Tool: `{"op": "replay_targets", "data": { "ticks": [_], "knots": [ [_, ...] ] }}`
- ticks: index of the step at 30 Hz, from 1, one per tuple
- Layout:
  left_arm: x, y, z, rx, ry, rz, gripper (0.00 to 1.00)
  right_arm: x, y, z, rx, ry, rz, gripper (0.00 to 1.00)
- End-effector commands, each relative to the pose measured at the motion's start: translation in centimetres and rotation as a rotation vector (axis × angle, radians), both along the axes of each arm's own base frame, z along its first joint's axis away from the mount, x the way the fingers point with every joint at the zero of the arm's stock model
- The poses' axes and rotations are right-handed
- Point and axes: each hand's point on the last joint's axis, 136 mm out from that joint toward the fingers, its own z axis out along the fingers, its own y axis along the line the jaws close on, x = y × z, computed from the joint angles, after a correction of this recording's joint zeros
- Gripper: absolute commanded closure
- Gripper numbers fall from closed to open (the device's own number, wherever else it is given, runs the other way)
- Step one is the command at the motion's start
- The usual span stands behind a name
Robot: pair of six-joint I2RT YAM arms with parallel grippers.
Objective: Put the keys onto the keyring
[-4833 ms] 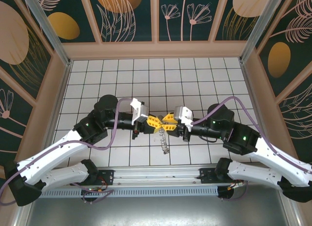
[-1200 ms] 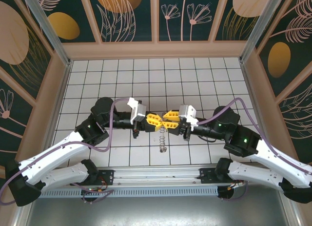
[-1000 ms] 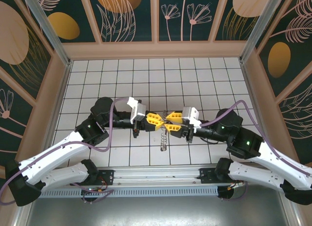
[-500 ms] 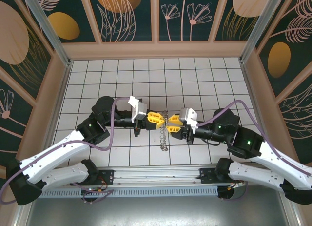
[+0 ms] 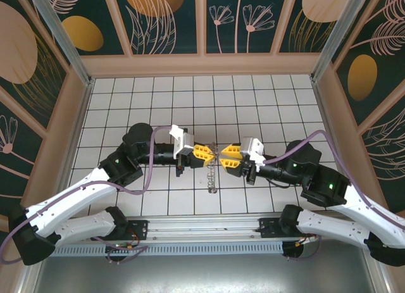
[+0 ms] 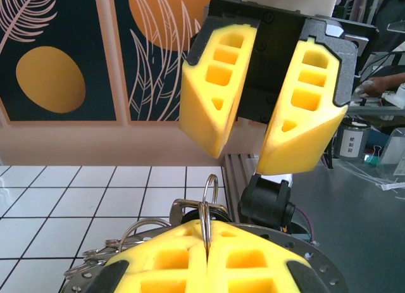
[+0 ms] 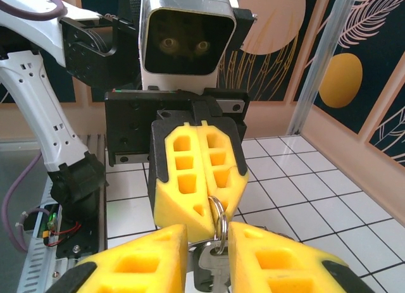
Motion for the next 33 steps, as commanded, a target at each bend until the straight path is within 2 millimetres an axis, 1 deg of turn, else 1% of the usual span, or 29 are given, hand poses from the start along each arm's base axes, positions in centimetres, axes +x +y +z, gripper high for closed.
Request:
{"op": "replay_targets", "data": {
  "ticks": [1,9,14,19,26,33],
  "knots": [
    [-0.3,0.2,1.9,-0.036,-0.054,-0.003,1.0,0.0,-0.5,2.2,0.042,-0.046,-0.013,0.76],
    [-0.3,0.2,2.0,-0.033,-0.059,-0.009,1.0,0.4,0.4,0.9,-0.014,-0.022,-0.015,0.75],
    [-0.3,0.2,2.1,-0.031,-0.061,-0.008,1.0,0.3,0.7,0.4,-0.03,-0.007,0.002,0.75],
    [-0.4,0.2,2.1,-0.03,-0.063,-0.013,1.0,1.1,0.3,0.2,-0.038,-0.009,-0.05,0.85],
    [-0.5,0.2,2.2,-0.033,-0.067,-0.013,1.0,2.1,0.0,0.0,-0.048,-0.001,-0.112,0.91],
    [-0.5,0.3,2.3,-0.033,-0.071,-0.008,1.0,2.4,0.0,-1.4,-0.084,0.029,-0.131,1.0]
  ]
}}
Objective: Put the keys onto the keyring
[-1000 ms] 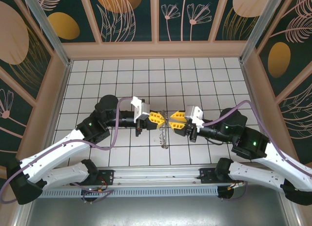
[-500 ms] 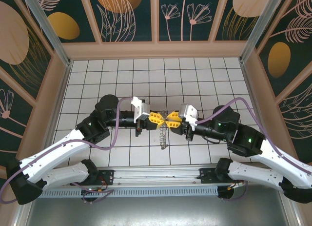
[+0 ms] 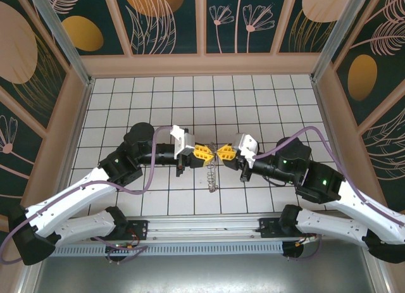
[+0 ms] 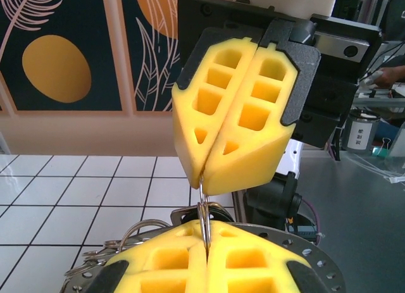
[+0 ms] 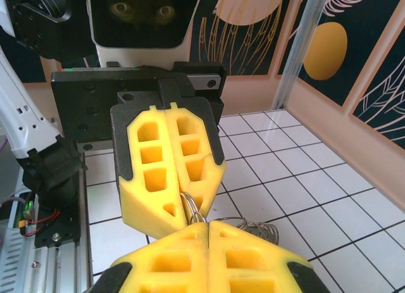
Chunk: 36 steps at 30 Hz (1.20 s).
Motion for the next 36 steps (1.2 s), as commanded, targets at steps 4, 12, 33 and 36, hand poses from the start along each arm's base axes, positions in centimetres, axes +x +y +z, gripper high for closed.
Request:
{"op": "replay_targets", "data": {
  "ticks": [4,12,33,36],
  "knots": [
    [-0.8,0.4,2.8,-0.064,-0.072,-0.024,1.0,0.7,-0.5,-0.5,-0.03,0.021,-0.056,1.0],
    [-0.5,0.7,2.9,-0.064,-0.087,0.008,1.0,0.3,-0.3,-1.3,-0.057,0.047,-0.032,1.0],
    [0.2,1.1,2.9,-0.068,-0.109,0.067,1.0,0.3,-0.3,-3.4,-0.118,0.111,-0.041,1.0],
    [0.3,1.1,2.7,-0.063,-0.108,0.074,1.0,-0.2,-0.8,-2.1,-0.067,0.086,-0.024,0.84]
  ]
}}
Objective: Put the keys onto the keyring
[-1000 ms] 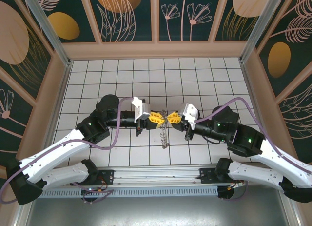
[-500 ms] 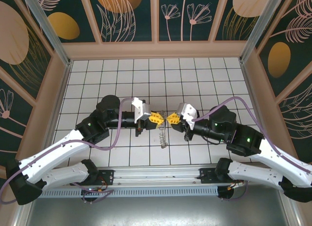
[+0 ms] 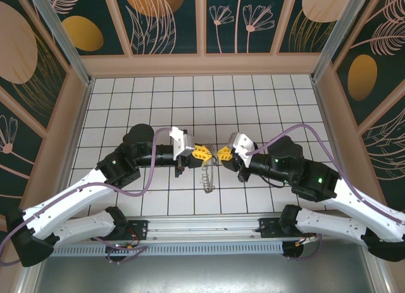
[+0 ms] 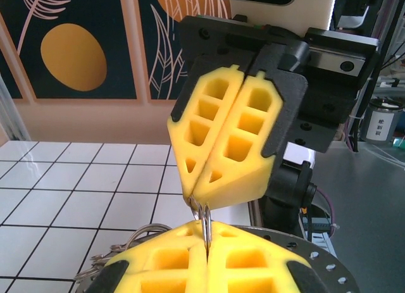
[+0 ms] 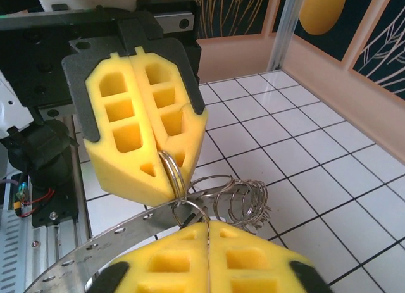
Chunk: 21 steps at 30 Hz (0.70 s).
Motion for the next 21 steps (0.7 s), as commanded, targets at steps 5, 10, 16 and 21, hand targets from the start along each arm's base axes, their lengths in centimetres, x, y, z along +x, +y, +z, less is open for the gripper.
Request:
{"op": "replay_targets", "data": {
  "ticks": [5,10,16,21],
  "knots": [
    [-0.2,0.4,2.8,-0.08,-0.083,0.006,1.0,-2.1,-2.1,3.7,0.125,-0.061,0.05,0.69],
    [-0.5,0.1,2.5,-0.069,-0.071,-0.022,1.0,-2.9,-1.4,4.5,0.152,-0.087,0.115,0.66],
    [-1.0,-0.2,2.3,-0.055,-0.059,-0.067,1.0,-2.2,0.6,2.9,0.084,-0.085,0.138,0.65],
    [-1.4,-0.2,2.1,-0.047,-0.06,-0.089,1.0,-1.5,1.3,2.7,0.076,-0.098,0.124,0.65]
  ]
}}
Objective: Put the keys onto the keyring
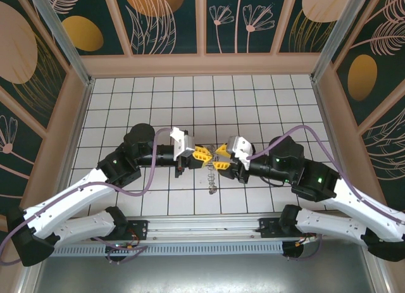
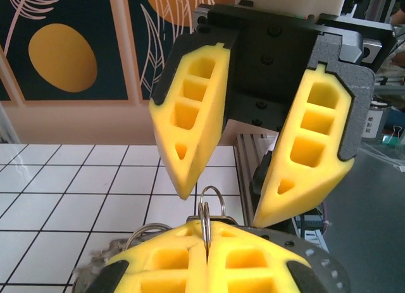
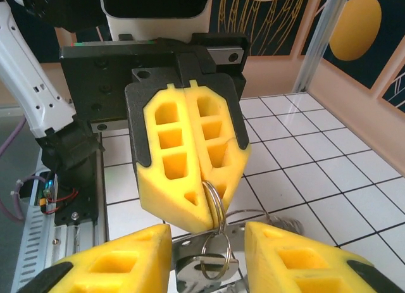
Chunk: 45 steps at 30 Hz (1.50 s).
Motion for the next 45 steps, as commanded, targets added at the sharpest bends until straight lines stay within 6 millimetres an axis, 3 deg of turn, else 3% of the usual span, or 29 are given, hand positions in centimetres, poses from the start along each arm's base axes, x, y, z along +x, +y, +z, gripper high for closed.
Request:
{"op": "replay_targets", "data": {
  "ticks": [1,6,11,17,24,26,27,30,31,34,35,41,45],
  "knots": [
    [-1.0,0.1,2.4,-0.055,-0.063,-0.052,1.0,0.0,0.3,1.8,0.05,-0.054,0.009,0.66],
    [-1.2,0.1,2.3,-0.054,-0.065,-0.065,1.0,0.4,0.7,1.6,0.038,-0.054,0.003,0.73],
    [-1.4,0.2,2.6,-0.06,-0.074,-0.068,1.0,0.5,0.9,1.1,0.016,-0.037,0.001,0.89],
    [-1.5,0.2,2.6,-0.063,-0.074,-0.072,1.0,0.6,1.2,0.6,-0.01,-0.022,0.002,1.0],
    [-0.8,0.2,2.0,-0.035,-0.063,-0.039,0.99,1.0,1.1,0.4,-0.033,-0.036,-0.014,1.0],
    [-0.1,0.1,0.6,0.023,-0.041,-0.006,0.85,1.1,0.9,0.7,-0.029,-0.047,-0.021,1.0],
    [0.2,0.1,1.3,0.029,-0.052,0.009,0.82,1.0,0.8,0.9,-0.028,-0.051,-0.022,1.0],
    [1.2,0.2,0.3,0.104,-0.043,0.059,0.8,1.0,0.6,0.8,-0.041,-0.057,-0.023,1.0],
    [1.6,0.3,-0.1,0.132,-0.038,0.081,0.81,1.1,0.7,0.5,-0.051,-0.054,-0.027,1.0],
    [2.2,0.3,-1.2,0.204,-0.035,0.103,0.98,1.6,0.9,-0.9,-0.107,-0.037,-0.039,1.0],
    [2.3,0.3,-1.4,0.218,-0.034,0.101,1.0,1.7,1.1,-1.4,-0.125,-0.031,-0.04,1.0],
    [2.1,0.0,-1.9,0.232,-0.032,0.074,1.0,2.2,1.4,-2.5,-0.177,-0.023,-0.055,1.0],
    [1.3,0.1,-0.2,0.116,-0.041,0.057,1.0,1.4,1.1,-1.4,-0.121,-0.033,-0.028,1.0]
  ]
}}
